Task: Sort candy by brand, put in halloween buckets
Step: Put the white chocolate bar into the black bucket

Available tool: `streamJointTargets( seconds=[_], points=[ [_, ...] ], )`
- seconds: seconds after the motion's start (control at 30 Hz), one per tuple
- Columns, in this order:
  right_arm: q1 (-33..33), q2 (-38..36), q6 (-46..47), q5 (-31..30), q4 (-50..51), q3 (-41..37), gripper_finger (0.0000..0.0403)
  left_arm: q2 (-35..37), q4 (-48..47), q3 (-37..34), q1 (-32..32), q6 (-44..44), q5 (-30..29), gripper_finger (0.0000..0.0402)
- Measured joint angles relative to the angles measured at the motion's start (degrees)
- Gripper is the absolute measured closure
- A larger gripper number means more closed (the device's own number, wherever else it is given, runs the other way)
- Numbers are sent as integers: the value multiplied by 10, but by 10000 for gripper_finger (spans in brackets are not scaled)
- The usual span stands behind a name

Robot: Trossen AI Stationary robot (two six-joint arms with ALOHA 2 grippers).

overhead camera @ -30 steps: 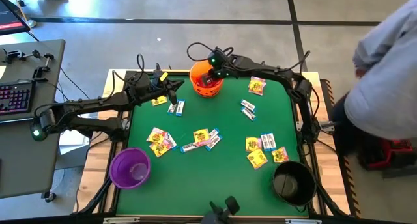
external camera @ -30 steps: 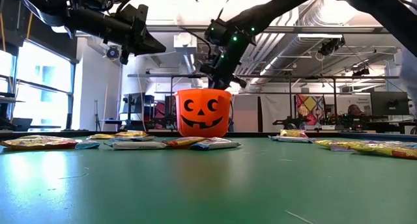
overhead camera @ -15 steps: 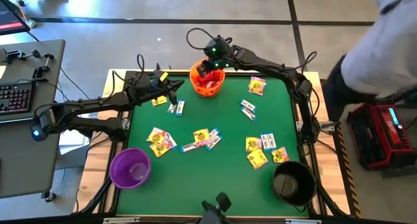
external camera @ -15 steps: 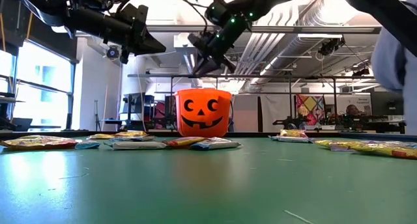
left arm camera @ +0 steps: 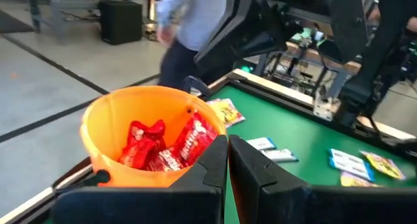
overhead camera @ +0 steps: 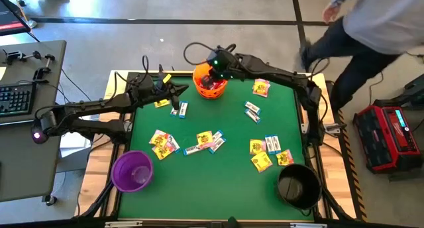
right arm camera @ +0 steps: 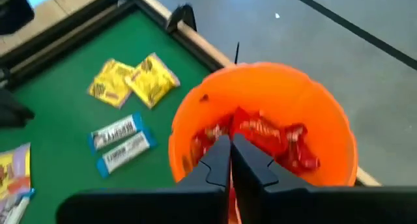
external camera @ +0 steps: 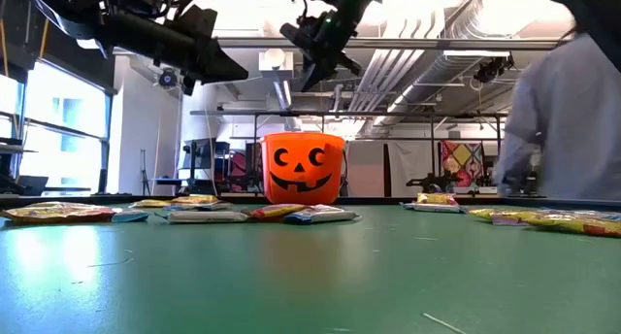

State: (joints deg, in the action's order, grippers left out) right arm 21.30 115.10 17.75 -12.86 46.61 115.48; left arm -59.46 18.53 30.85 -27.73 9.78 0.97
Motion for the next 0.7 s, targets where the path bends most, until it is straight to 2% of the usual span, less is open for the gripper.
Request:
streamJointTargets(
  seconds=[0.23,0.5,0.7],
  points=[
    [-35,-96,32,-1,-80,-152,403,0,-7,0,0,-36,5,397],
    [-71,-299,105,14,-221,-410,403,0,-7,0,1,-40,5,397],
    [-80,-436,136,15,-253,-573,403,0,-10,0,0,-40,0,397]
  ],
)
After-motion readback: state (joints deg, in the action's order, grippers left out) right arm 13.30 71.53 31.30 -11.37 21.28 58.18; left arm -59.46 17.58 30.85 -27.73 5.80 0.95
